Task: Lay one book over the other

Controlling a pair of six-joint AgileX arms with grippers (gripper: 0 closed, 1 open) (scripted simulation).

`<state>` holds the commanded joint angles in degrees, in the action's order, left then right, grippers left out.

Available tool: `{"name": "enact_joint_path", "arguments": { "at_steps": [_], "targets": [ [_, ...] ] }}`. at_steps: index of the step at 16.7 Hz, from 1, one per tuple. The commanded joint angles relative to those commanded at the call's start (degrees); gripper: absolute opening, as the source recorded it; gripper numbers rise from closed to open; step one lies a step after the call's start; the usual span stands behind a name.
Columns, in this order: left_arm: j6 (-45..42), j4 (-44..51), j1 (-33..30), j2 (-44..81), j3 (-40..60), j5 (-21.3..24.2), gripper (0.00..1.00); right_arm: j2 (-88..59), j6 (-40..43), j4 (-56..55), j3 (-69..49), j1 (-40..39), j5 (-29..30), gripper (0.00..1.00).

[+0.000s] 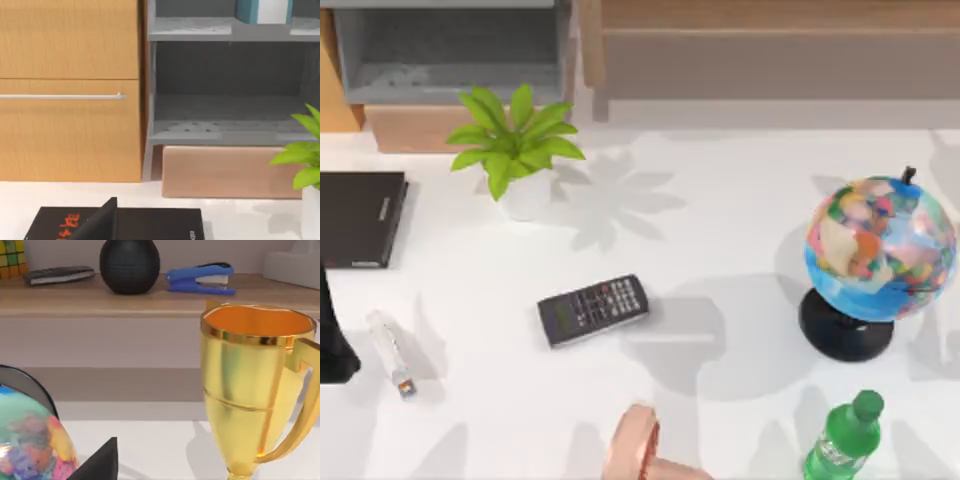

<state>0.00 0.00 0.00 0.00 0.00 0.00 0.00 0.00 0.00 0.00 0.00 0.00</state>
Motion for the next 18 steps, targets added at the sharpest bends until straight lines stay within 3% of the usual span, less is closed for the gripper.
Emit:
{"name": "enact_joint_path", "arguments": {
  "at_steps": [4, 8, 18],
  "targets": [
    [0.0, -1.0, -0.4, 1.8, 1.7, -0.3, 1.0, 0.0, 0.0, 0.0, 0.0, 0.0, 0.0, 1.0],
    [0.1, -6.3, -2.4, 12.7, 11.0, -1.9, 1.0, 0.0, 0.0, 0.0, 0.0, 0.0, 0.0, 1.0],
    [0.2, -23.9, -8.6, 72.8, 46.8, -7.2, 1.0, 0.0, 0.0, 0.0, 0.0, 0.0, 0.0, 1.0]
  ]
}}
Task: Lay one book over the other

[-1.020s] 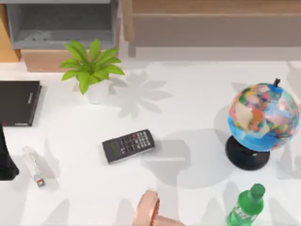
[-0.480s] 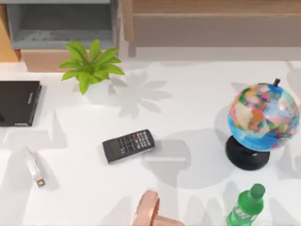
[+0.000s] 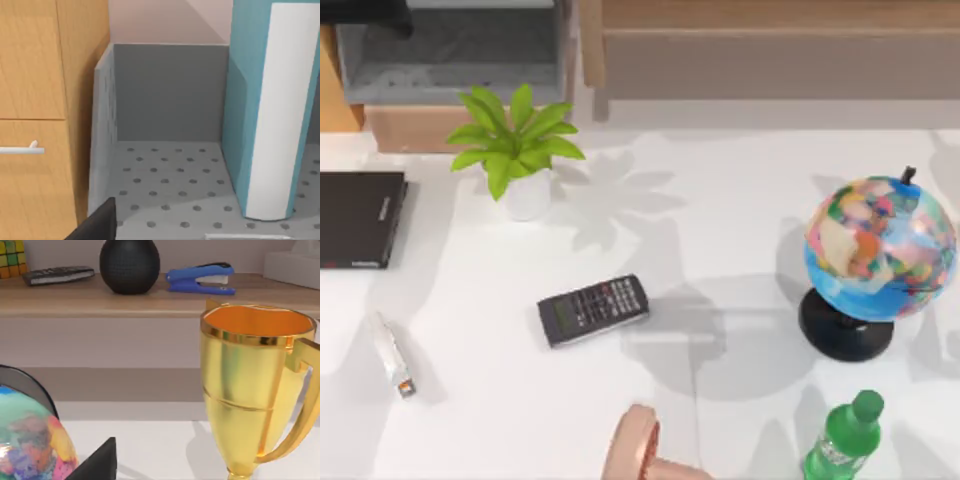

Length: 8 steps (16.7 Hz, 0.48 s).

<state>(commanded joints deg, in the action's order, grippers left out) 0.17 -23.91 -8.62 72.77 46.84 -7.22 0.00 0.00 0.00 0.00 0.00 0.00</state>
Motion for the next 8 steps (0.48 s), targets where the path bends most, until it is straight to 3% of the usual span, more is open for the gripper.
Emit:
{"name": "enact_joint_path", "arguments": {
  "at_steps": [4, 8],
  "targets": [
    [0.1, -6.5, -2.3, 21.4, 13.2, -1.9, 1.0, 0.0, 0.0, 0.0, 0.0, 0.0, 0.0, 1.0],
    [0.1, -11.5, -4.0, 33.6, 22.4, -3.4, 1.0, 0.0, 0.0, 0.0, 0.0, 0.0, 0.0, 1.0]
  ]
}}
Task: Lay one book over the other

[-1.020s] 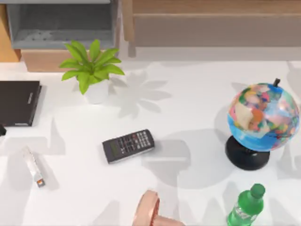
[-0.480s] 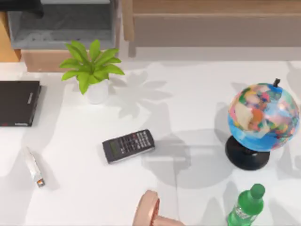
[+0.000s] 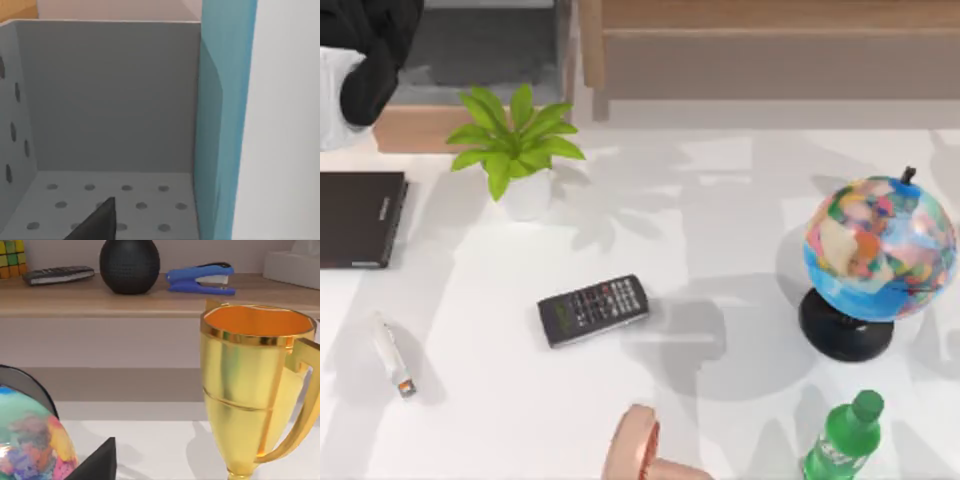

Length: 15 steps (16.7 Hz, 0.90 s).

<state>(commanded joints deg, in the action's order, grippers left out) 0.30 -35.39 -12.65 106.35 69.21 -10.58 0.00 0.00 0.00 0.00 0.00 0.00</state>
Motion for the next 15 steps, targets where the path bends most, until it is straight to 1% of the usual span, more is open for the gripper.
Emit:
{"name": "enact_joint_path", "arguments": {
  "at_steps": [3, 9, 15],
  "targets": [
    [0.0, -1.7, -0.6, 3.0, 2.9, -0.5, 1.0, 0.0, 0.0, 0.0, 0.0, 0.0, 0.0, 1.0],
    [0.0, -1.4, -0.4, 3.4, 3.6, -0.3, 1.0, 0.0, 0.0, 0.0, 0.0, 0.0, 0.0, 1.0],
    [0.0, 0.7, 0.1, 8.6, 10.9, 0.3, 1.0, 0.0, 0.0, 0.0, 0.0, 0.0, 0.0, 1.0]
  ]
}}
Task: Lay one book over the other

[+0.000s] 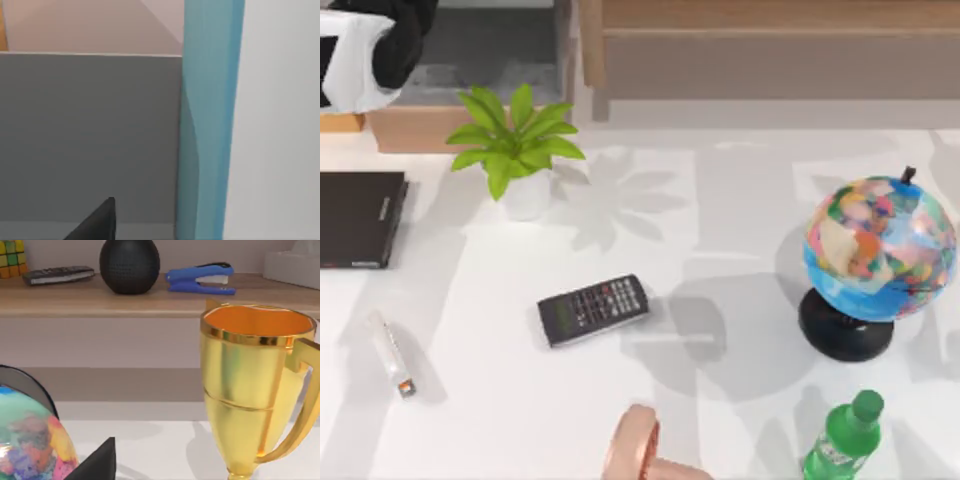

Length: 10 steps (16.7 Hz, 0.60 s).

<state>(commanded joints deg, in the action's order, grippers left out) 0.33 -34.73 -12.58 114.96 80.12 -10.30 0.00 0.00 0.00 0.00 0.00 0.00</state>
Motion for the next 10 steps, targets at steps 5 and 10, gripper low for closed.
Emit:
{"name": "enact_joint_path", "arguments": {
  "at_steps": [5, 10],
  "targets": [
    [0.0, 0.1, 0.0, 0.3, 0.4, 0.0, 0.92, 0.0, 0.0, 0.0, 0.0, 0.0, 0.0, 1.0],
    [0.0, 0.1, 0.0, 0.3, 0.4, 0.0, 0.55, 0.0, 0.0, 0.0, 0.0, 0.0, 0.0, 1.0]
  ]
}}
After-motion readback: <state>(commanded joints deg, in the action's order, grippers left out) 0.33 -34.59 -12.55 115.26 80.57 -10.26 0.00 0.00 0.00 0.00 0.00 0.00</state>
